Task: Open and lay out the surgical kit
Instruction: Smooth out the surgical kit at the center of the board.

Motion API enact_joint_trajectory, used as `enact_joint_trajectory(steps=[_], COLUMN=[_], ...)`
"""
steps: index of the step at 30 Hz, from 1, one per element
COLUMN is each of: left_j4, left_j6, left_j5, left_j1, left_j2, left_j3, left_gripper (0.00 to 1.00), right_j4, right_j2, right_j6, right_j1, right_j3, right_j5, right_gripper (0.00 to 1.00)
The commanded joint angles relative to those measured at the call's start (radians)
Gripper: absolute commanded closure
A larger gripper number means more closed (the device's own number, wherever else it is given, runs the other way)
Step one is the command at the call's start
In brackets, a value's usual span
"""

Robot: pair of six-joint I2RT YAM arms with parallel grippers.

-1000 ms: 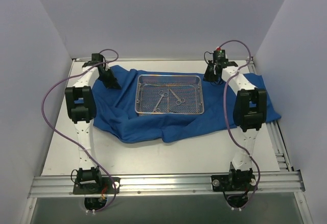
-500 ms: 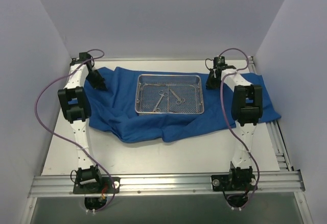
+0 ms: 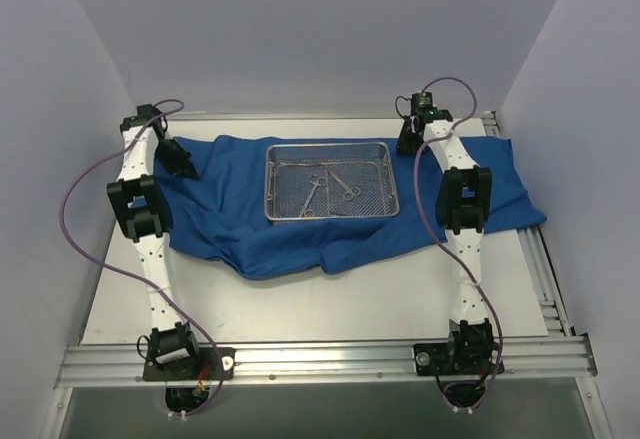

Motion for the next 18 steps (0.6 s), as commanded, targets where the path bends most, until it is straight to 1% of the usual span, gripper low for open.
enact_joint_trajectory(steps=[1,2,3,6,7,9,10,11,12,13,14,15,17,18], left_j4=[-0.023,-0.007,-0.006,-0.083,-0.101,-0.103,-0.077,-0.003,0.039,0.103,0.131,0.167,0.239,0.257], left_j6=[0.004,-0.005,-0.008,-0.002,0.000,0.007,0.010,0.013,0.013,0.006,0.003,0.001,-0.011,-0.014], left_j5=[-0.094,-0.090,-0.088,-0.096,-0.085,-0.050,-0.023,-0.010,-0.002,-0.014,-0.025,-0.028,-0.048,-0.045], left_j1=[0.043,0.051,0.063,0.079,0.091,0.094,0.087,0.080,0.074,0.061,0.051,0.044,0.019,0.008], left_j2=[0.100,0.101,0.106,0.172,0.201,0.186,0.120,0.074,0.021,-0.088,-0.139,-0.234,-0.311,-0.342], left_j3=[0.026,0.030,0.044,0.205,0.281,0.290,0.262,0.174,0.123,0.028,-0.017,-0.058,-0.121,-0.169], left_gripper=[0.98,0.98,0.98,0.98,0.98,0.98,0.98,0.98,0.98,0.98,0.96,0.87,0.82,0.78], right_j4=[-0.123,-0.129,-0.132,-0.104,-0.093,-0.061,-0.018,0.005,0.048,0.065,0.088,0.129,0.153,0.154], right_j2=[0.179,0.195,0.207,0.229,0.226,0.210,0.184,0.169,0.152,0.115,0.092,0.069,0.006,-0.012], right_j6=[0.008,0.024,0.034,0.086,0.093,0.071,0.064,0.059,0.065,0.074,0.085,0.103,0.122,0.130], right_j1=[-0.015,-0.018,-0.023,-0.047,-0.053,-0.054,-0.054,-0.055,-0.058,-0.060,-0.063,-0.066,-0.066,-0.066], right_j3=[0.089,0.141,0.157,0.167,0.166,0.165,0.165,0.165,0.166,0.173,0.171,0.168,0.162,0.159], right_j5=[0.011,0.000,-0.006,-0.050,-0.064,-0.113,-0.133,-0.158,-0.202,-0.216,-0.230,-0.250,-0.265,-0.268], right_gripper=[1.00,1.00,1.00,1.00,1.00,1.00,1.00,1.00,1.00,1.00,1.00,0.98,0.95,0.89])
